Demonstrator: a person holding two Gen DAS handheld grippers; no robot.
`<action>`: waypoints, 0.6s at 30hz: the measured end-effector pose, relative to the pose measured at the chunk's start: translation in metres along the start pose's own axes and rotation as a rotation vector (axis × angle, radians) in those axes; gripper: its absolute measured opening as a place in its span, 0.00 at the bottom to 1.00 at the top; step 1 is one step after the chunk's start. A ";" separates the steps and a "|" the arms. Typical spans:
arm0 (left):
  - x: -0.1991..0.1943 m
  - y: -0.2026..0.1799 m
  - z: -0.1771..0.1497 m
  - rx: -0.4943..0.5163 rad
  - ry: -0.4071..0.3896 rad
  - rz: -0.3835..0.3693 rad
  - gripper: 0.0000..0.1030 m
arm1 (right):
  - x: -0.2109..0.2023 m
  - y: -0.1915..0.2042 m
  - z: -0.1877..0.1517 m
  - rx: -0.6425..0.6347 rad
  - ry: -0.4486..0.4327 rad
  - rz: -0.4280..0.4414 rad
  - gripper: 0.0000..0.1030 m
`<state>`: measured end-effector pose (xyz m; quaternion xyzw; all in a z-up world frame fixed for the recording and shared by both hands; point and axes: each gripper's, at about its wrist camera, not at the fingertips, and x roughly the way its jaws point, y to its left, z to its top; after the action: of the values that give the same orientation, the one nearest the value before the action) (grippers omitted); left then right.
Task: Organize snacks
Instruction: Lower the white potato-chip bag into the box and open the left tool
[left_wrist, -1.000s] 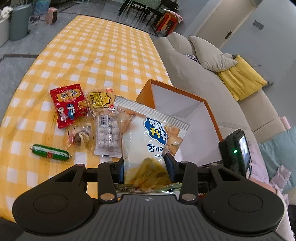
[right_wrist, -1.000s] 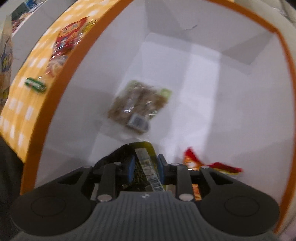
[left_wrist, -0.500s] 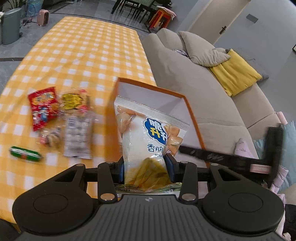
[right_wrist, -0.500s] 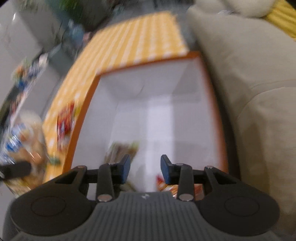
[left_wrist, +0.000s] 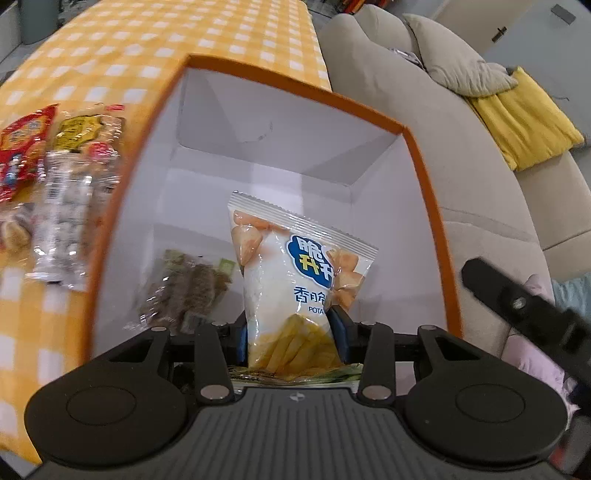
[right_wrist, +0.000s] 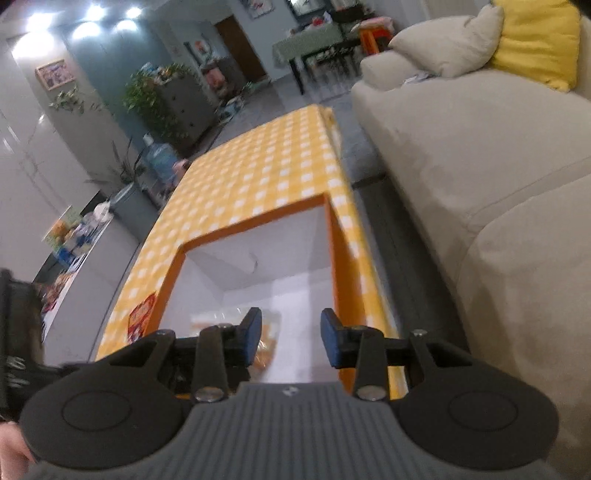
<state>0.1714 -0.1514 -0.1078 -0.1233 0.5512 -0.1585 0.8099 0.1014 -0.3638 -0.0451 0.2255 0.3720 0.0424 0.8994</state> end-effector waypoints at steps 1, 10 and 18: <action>0.003 -0.002 0.000 0.007 -0.005 0.007 0.46 | 0.003 0.002 0.001 -0.006 -0.010 -0.016 0.34; 0.018 -0.003 -0.009 0.010 0.099 0.079 0.77 | 0.008 -0.004 -0.002 0.000 -0.012 -0.025 0.34; -0.035 -0.006 0.007 0.101 0.132 0.020 0.36 | 0.009 -0.014 -0.004 0.041 -0.023 -0.042 0.34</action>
<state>0.1654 -0.1426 -0.0726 -0.0660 0.5957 -0.1859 0.7786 0.1044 -0.3724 -0.0594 0.2365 0.3673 0.0135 0.8995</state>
